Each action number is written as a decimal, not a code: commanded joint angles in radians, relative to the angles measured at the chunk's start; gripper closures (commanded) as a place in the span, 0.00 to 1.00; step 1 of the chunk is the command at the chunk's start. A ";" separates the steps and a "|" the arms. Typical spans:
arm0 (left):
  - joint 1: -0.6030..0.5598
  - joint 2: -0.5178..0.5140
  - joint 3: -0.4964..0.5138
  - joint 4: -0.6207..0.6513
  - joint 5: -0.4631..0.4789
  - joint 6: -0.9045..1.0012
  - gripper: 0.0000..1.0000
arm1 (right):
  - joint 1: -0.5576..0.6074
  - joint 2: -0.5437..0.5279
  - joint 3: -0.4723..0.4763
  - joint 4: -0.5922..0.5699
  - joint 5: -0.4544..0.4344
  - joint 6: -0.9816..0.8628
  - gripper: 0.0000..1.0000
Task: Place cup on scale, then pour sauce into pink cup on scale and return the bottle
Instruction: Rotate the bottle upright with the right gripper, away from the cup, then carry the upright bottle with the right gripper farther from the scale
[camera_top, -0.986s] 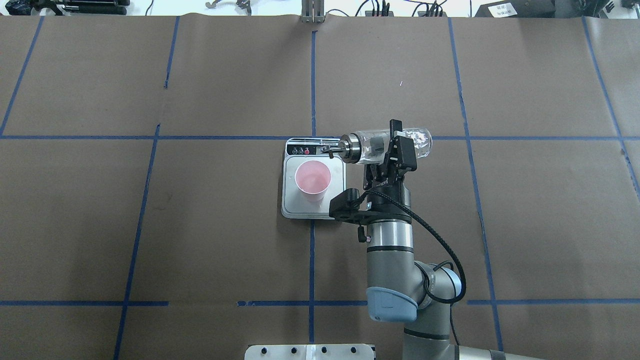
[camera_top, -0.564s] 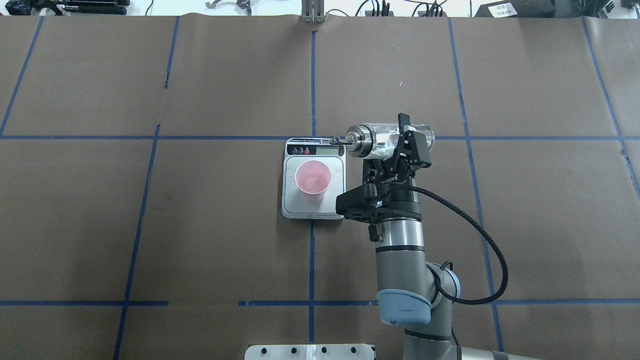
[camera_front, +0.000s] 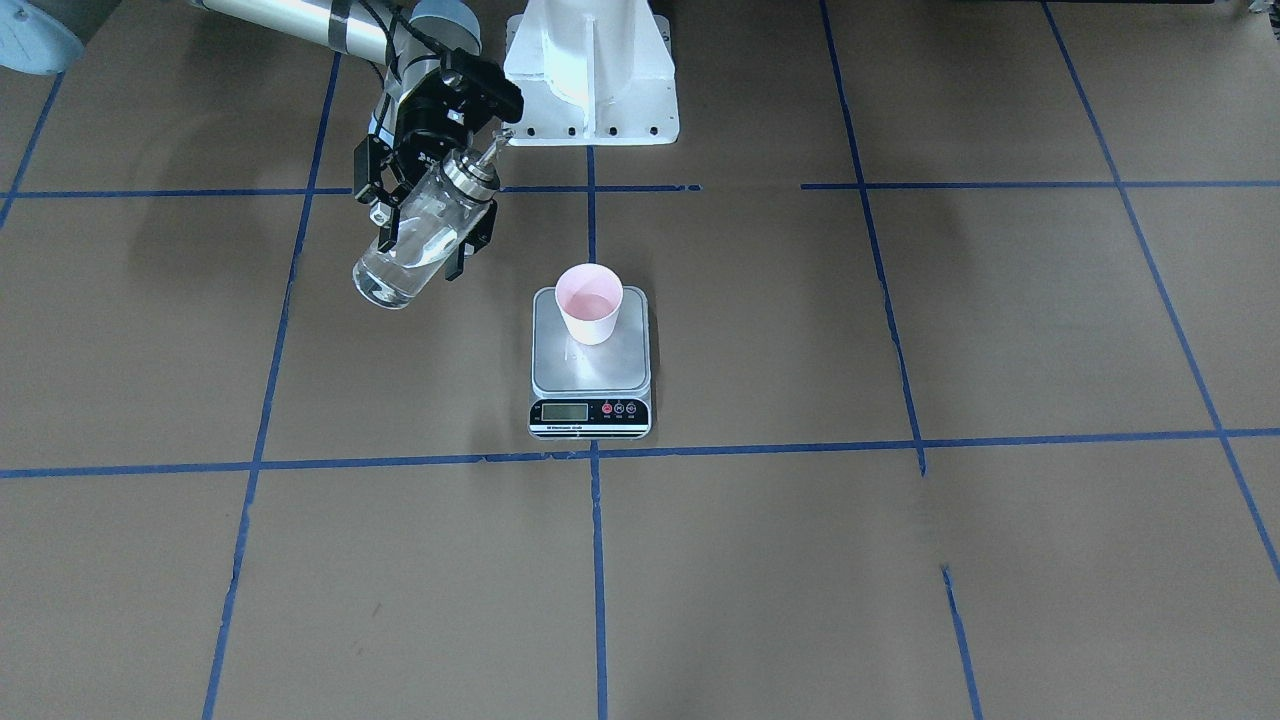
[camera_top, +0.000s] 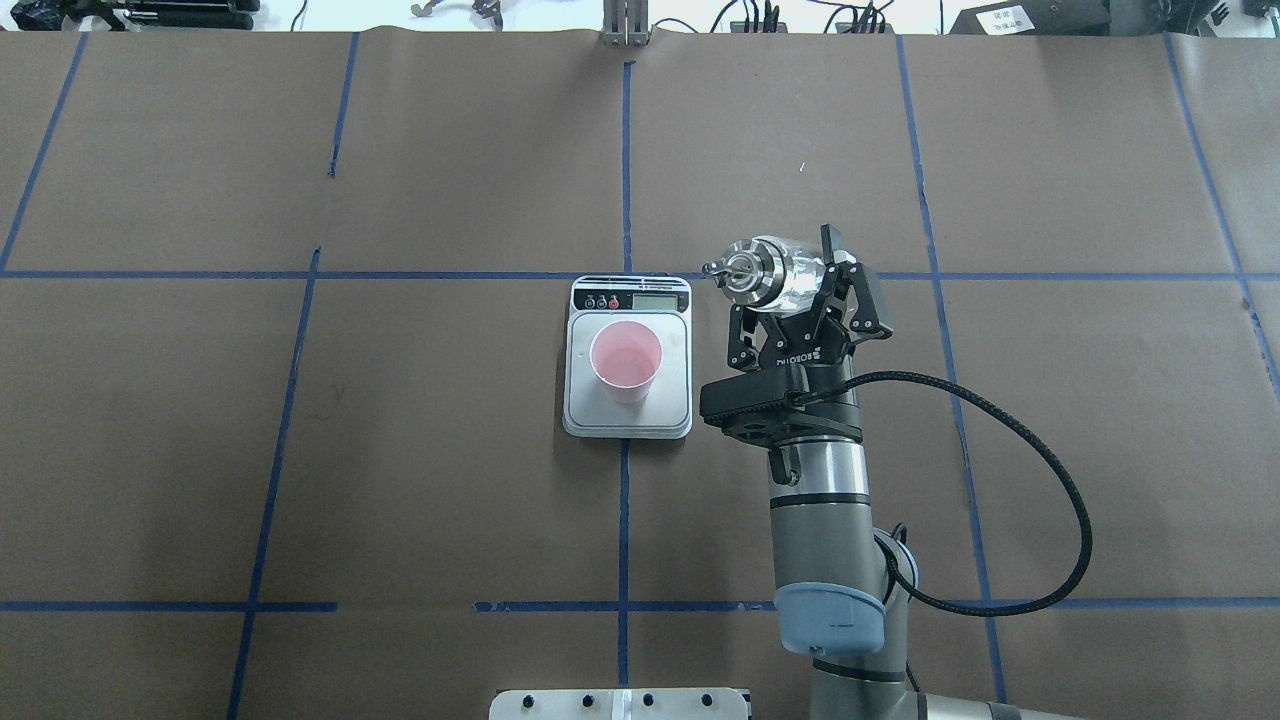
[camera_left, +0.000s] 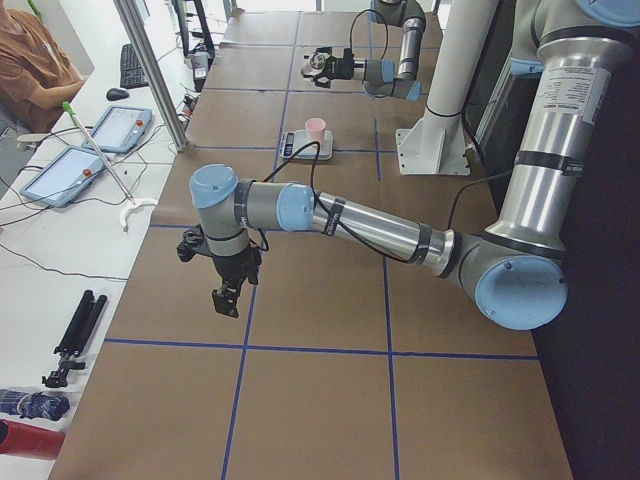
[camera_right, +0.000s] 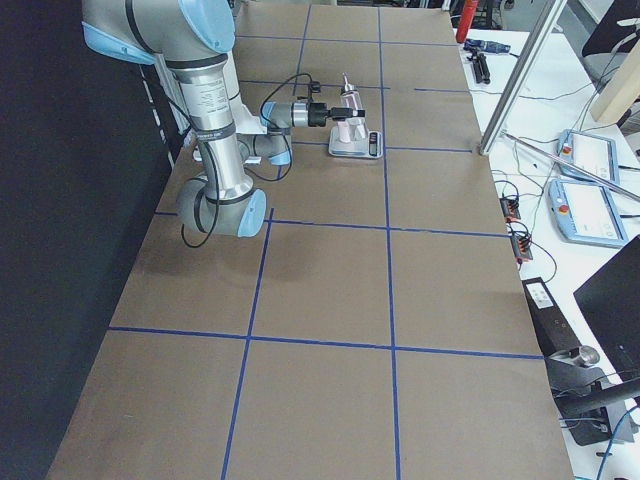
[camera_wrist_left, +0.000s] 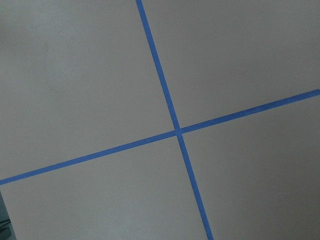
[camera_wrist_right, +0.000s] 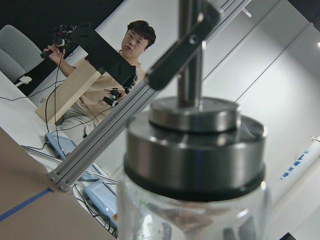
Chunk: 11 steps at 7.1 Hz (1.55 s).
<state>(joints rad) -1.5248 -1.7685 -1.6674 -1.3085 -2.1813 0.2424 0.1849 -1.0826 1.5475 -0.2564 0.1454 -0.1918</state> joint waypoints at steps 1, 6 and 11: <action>0.000 0.000 0.000 0.000 0.000 0.000 0.00 | 0.002 -0.002 0.000 0.000 -0.001 0.012 1.00; 0.000 0.000 0.000 0.000 0.003 0.002 0.00 | 0.033 -0.002 0.003 -0.003 0.005 0.000 1.00; 0.000 0.000 0.000 0.002 0.003 0.000 0.00 | 0.171 -0.078 0.058 -0.087 0.194 -0.080 1.00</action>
<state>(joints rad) -1.5248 -1.7687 -1.6674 -1.3080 -2.1771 0.2436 0.3155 -1.1263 1.5713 -0.3174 0.2690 -0.2667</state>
